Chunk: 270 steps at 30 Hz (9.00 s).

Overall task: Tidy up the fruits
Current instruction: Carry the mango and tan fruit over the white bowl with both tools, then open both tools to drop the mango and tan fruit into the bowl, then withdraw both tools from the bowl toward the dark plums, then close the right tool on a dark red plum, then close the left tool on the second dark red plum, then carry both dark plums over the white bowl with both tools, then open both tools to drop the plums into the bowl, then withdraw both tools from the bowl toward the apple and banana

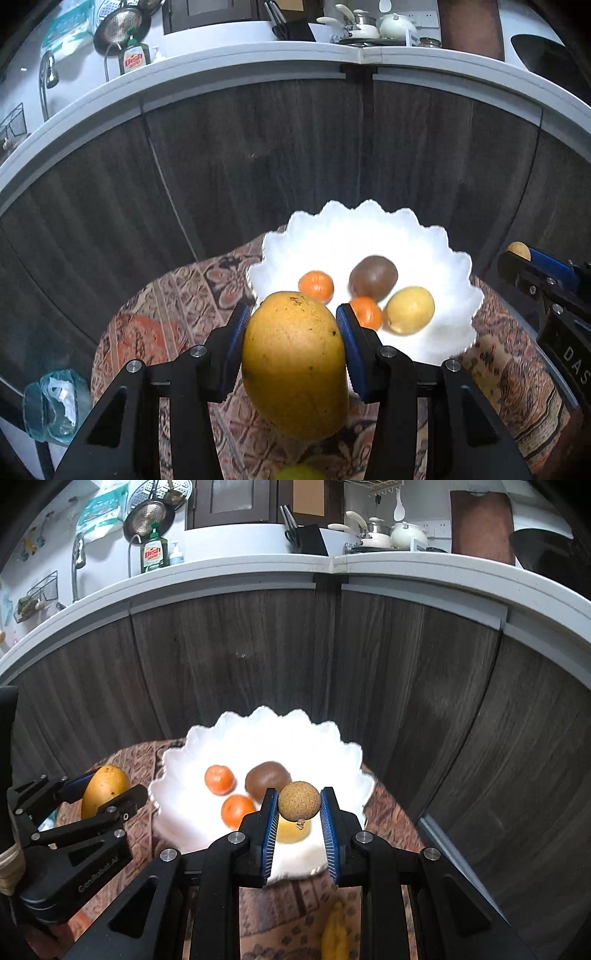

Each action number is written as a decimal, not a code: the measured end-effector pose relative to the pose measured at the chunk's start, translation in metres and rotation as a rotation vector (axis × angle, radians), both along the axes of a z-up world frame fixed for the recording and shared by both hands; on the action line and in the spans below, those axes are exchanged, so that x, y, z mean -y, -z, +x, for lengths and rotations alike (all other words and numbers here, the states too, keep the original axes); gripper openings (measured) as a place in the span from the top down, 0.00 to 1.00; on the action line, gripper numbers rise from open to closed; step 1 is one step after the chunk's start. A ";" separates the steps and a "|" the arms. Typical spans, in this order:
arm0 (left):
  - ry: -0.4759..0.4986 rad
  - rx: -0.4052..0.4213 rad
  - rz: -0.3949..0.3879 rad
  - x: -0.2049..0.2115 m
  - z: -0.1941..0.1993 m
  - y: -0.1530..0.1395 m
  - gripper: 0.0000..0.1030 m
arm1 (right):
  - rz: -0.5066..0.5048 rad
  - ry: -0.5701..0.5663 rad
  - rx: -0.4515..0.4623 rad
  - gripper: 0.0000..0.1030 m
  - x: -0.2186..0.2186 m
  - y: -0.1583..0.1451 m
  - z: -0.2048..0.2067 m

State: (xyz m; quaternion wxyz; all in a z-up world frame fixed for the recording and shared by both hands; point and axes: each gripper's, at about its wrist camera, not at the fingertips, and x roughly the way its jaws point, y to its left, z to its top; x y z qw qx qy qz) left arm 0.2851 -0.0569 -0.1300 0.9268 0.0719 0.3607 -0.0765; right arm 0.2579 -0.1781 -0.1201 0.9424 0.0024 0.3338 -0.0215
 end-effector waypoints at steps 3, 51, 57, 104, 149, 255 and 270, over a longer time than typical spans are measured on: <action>0.010 0.013 -0.005 0.005 0.012 -0.003 0.54 | 0.003 0.003 -0.002 0.77 0.008 -0.002 0.015; -0.089 0.032 0.057 -0.007 0.050 -0.001 0.00 | -0.040 0.103 -0.003 0.13 0.020 0.015 0.062; -0.096 0.072 0.045 -0.019 0.030 -0.029 0.00 | -0.036 0.092 0.032 0.13 0.009 -0.008 0.044; -0.120 -0.087 0.063 -0.093 -0.083 0.069 0.00 | 0.003 0.026 -0.252 0.28 -0.070 0.111 -0.056; 0.019 -0.127 -0.018 -0.064 -0.056 0.074 0.05 | 0.015 0.026 -0.229 0.71 -0.056 0.097 -0.048; 0.050 -0.162 -0.027 -0.010 0.025 0.046 0.18 | 0.053 0.058 -0.192 0.17 -0.006 0.048 0.023; -0.034 -0.128 -0.030 -0.027 -0.018 0.012 0.02 | 0.004 0.086 -0.148 0.14 -0.011 0.016 -0.017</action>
